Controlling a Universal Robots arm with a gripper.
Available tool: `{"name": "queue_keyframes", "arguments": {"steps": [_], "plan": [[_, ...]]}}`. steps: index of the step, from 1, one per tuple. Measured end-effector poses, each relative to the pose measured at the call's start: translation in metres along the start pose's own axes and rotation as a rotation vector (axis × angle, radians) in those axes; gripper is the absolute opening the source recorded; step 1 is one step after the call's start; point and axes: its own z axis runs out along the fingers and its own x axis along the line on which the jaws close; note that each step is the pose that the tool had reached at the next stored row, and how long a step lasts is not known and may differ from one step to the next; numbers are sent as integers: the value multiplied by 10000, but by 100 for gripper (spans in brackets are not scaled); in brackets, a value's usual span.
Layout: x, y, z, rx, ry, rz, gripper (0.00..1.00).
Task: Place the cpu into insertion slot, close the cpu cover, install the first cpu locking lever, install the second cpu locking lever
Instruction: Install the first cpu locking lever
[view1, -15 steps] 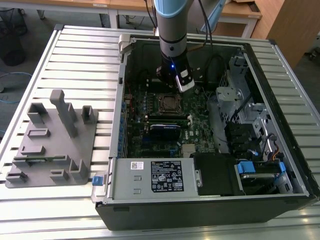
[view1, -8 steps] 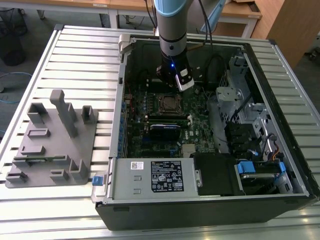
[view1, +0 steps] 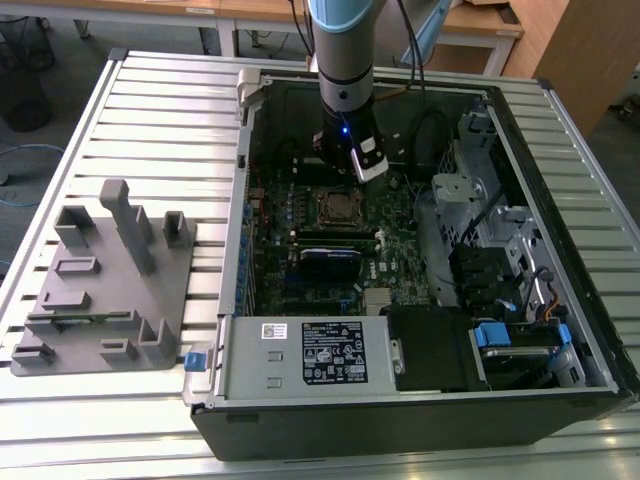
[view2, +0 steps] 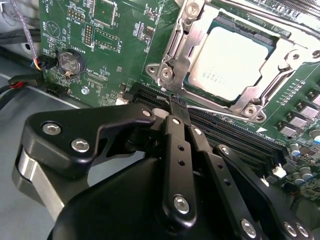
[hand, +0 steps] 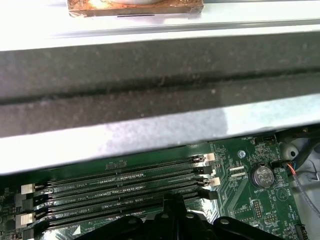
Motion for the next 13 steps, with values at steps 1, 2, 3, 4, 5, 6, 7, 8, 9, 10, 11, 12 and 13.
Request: {"name": "queue_keyframes", "arguments": {"steps": [1,2,3,4,5,6,7,8,9,10,11,12,13], "plan": [[0,0,-1,-2,-2,0,11],[0,0,-1,-2,-2,1,11],[0,1,-1,-1,-2,2,11],[0,1,-2,1,-2,4,11],[0,3,-2,1,-2,5,11],[2,3,-1,1,-3,6,11],[5,4,-1,0,-4,7,11],[8,5,0,-1,-4,7,11],[11,5,0,0,-4,7,11],[14,8,1,2,-4,10,11],[17,10,1,4,-3,12,11],[19,14,1,5,-4,16,11],[22,18,2,4,-7,18,11]]}}
